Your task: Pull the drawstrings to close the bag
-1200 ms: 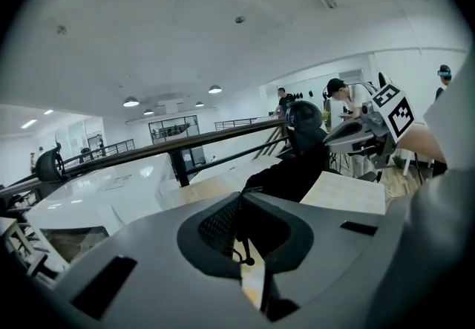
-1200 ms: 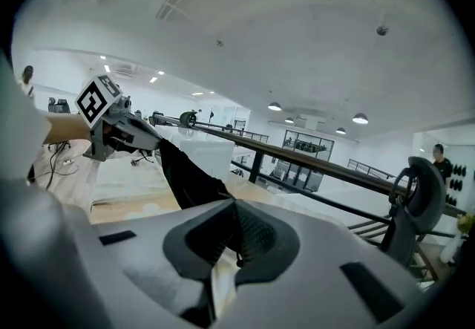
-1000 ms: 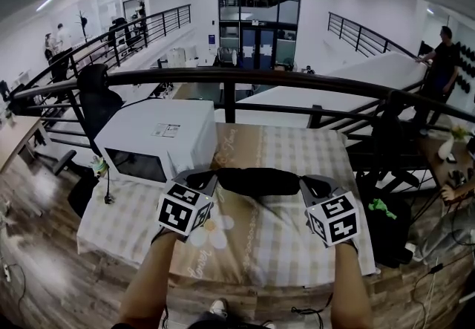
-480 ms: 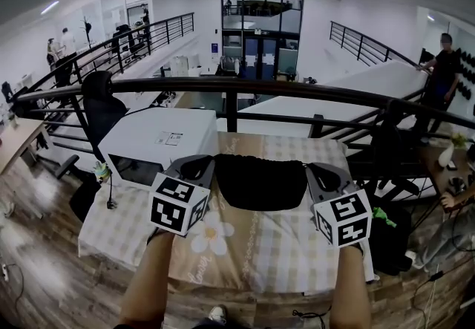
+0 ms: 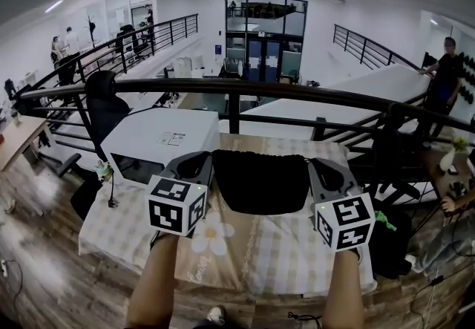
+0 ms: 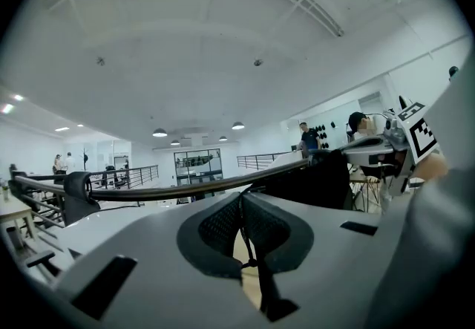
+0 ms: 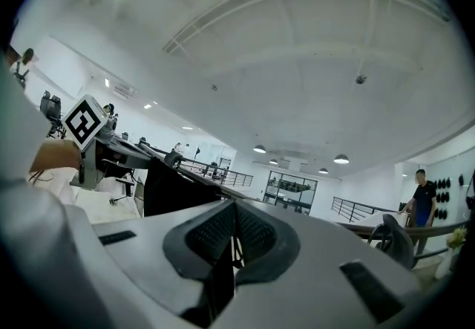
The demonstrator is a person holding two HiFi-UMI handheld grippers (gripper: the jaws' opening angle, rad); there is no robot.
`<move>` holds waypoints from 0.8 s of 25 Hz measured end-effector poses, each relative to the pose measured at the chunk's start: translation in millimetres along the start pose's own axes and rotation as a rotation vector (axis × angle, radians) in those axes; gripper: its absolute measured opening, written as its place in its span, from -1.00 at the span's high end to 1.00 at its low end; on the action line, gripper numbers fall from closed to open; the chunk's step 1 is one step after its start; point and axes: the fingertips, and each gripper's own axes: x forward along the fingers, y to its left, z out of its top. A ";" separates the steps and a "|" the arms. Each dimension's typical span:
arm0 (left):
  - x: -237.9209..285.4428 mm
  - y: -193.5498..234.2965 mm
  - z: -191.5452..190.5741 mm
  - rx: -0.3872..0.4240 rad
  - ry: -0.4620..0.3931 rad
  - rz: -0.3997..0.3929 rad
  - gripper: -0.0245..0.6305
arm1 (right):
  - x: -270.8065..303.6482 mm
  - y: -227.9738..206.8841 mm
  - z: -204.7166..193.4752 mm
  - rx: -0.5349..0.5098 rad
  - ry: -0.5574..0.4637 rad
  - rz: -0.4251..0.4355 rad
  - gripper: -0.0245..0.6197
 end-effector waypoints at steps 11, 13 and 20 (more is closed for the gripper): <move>-15.5 24.4 -11.7 -0.062 -0.032 0.115 0.85 | -5.8 -7.0 -12.3 0.015 0.007 -0.107 0.86; -19.1 31.1 -12.1 -0.073 -0.042 0.136 0.85 | -7.7 -9.5 -13.1 0.009 0.007 -0.119 0.86; -25.0 48.0 -22.5 -0.096 -0.038 0.175 0.85 | -9.9 -16.5 -19.2 -0.004 0.020 -0.145 0.86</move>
